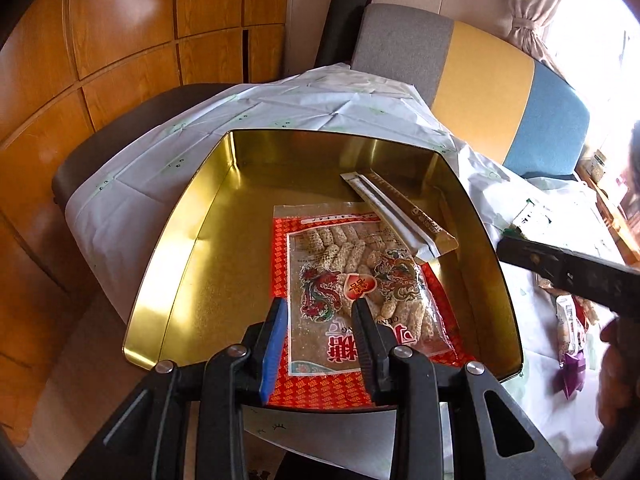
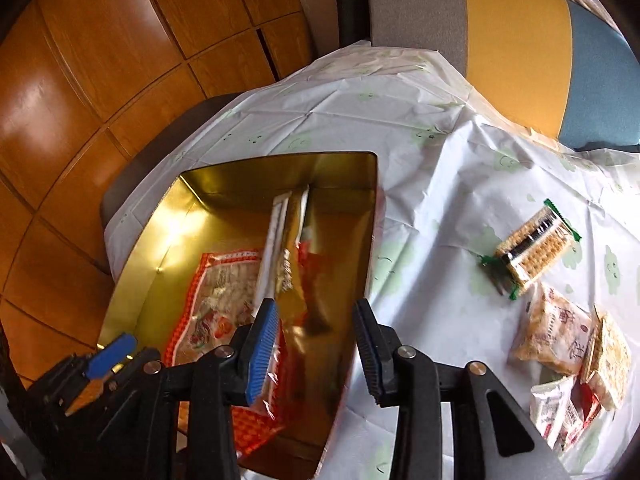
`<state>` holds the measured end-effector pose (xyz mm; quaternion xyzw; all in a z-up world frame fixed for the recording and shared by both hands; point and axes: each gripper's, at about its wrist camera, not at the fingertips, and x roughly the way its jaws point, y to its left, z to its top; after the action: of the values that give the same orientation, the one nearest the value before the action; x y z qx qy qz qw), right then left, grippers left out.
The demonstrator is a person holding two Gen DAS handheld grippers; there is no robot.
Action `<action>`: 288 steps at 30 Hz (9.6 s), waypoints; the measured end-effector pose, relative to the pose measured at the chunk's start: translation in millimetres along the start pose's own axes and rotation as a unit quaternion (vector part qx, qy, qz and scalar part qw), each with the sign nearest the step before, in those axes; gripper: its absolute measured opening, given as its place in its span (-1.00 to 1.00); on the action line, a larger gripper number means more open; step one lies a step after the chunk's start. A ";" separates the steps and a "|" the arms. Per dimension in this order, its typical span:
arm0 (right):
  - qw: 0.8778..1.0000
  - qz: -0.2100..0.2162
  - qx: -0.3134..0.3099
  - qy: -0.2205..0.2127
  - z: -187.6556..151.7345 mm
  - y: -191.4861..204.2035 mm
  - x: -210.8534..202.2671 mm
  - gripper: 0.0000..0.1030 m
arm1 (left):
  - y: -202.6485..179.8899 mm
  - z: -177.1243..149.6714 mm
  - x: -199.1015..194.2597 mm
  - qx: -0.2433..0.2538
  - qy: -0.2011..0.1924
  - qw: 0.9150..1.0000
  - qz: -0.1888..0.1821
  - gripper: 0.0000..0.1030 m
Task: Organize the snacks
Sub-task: 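Carry the gold stick snack into the tin and open the right tool, then reach the left tool to the green-ended cracker pack and grasp it, then lift the cracker pack with the left tool while the right tool grasps a red candy, then lower the cracker pack into the tin with the left tool while the right tool holds the candy, then carry the red candy into the gold tin with the right tool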
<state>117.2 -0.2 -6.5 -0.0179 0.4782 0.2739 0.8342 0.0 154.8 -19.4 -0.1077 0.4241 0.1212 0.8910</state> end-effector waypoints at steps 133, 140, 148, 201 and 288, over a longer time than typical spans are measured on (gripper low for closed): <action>0.966 -0.109 0.235 -0.020 -117.4 -257.1 -123.6 0.06 | -222.7 -66.8 44.6 0.288 0.028 0.952 -0.100 -0.06; 0.988 -0.054 0.141 -0.004 -83.3 -213.4 -111.3 0.03 | -215.6 -67.8 44.1 0.282 0.016 0.951 -0.127 -0.07; 0.999 -0.026 0.020 0.021 -6.7 -181.0 -54.2 -0.15 | -211.4 -70.5 42.9 0.273 0.001 0.952 -0.138 -0.07; 0.992 -0.105 0.042 0.054 -107.4 -199.4 -75.6 -0.69 | -173.5 -9.7 -3.1 0.166 -0.017 0.976 -0.138 -0.07; 0.995 0.093 -0.010 -0.018 -16.7 17.3 -16.0 -0.24 | -2.4 7.9 8.8 -0.021 -0.005 0.999 0.038 0.00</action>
<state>89.6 2.6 1.4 0.0232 0.4603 0.3554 0.8132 11.9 155.9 -21.1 -0.1097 0.4206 0.1648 0.8854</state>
